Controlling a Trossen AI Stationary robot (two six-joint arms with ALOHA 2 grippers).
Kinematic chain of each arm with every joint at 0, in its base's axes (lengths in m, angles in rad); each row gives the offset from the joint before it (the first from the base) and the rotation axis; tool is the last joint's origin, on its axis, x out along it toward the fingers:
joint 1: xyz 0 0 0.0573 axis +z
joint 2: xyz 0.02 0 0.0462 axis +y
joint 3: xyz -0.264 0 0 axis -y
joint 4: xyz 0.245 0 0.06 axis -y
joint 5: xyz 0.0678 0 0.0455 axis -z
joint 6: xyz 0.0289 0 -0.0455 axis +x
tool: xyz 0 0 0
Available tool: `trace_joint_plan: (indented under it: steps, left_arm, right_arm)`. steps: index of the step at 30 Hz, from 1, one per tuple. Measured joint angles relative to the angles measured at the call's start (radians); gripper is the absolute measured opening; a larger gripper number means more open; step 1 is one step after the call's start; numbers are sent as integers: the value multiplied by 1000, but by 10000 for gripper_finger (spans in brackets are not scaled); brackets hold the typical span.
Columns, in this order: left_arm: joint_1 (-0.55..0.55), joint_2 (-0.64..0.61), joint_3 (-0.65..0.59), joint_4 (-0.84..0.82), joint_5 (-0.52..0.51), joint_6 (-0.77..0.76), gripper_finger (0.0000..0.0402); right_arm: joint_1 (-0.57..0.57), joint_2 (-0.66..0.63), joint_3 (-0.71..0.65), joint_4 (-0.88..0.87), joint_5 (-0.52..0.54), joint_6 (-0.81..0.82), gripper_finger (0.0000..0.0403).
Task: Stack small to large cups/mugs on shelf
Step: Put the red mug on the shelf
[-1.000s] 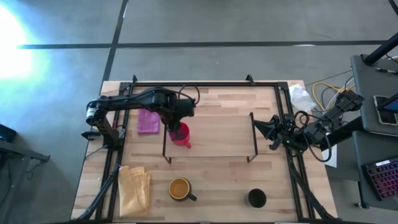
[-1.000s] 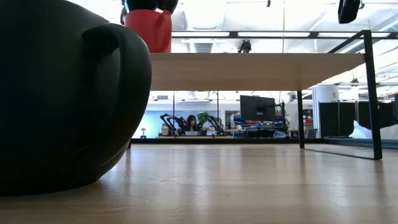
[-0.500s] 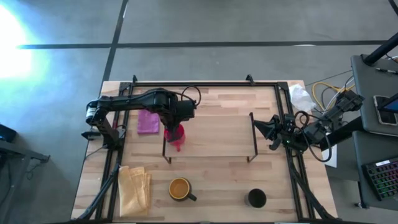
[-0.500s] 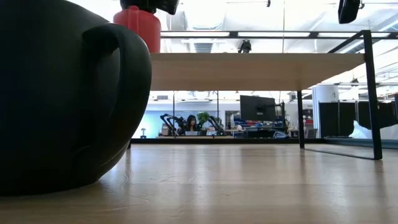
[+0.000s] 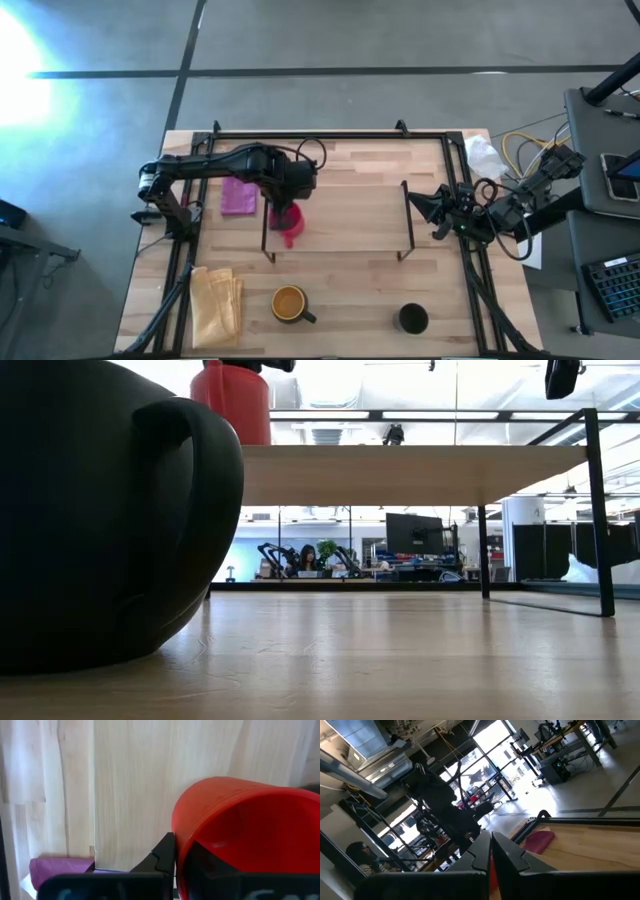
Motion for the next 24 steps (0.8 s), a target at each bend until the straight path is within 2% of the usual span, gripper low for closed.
trace_joint_plan:
  steps: [13,24]
  left_arm:
    - [0,0,0,14,46,13,2]
    - [1,0,0,27,29,1,74]
  right_arm:
    - [0,0,0,0,0,0,9]
    - [0,0,0,0,0,-1,9]
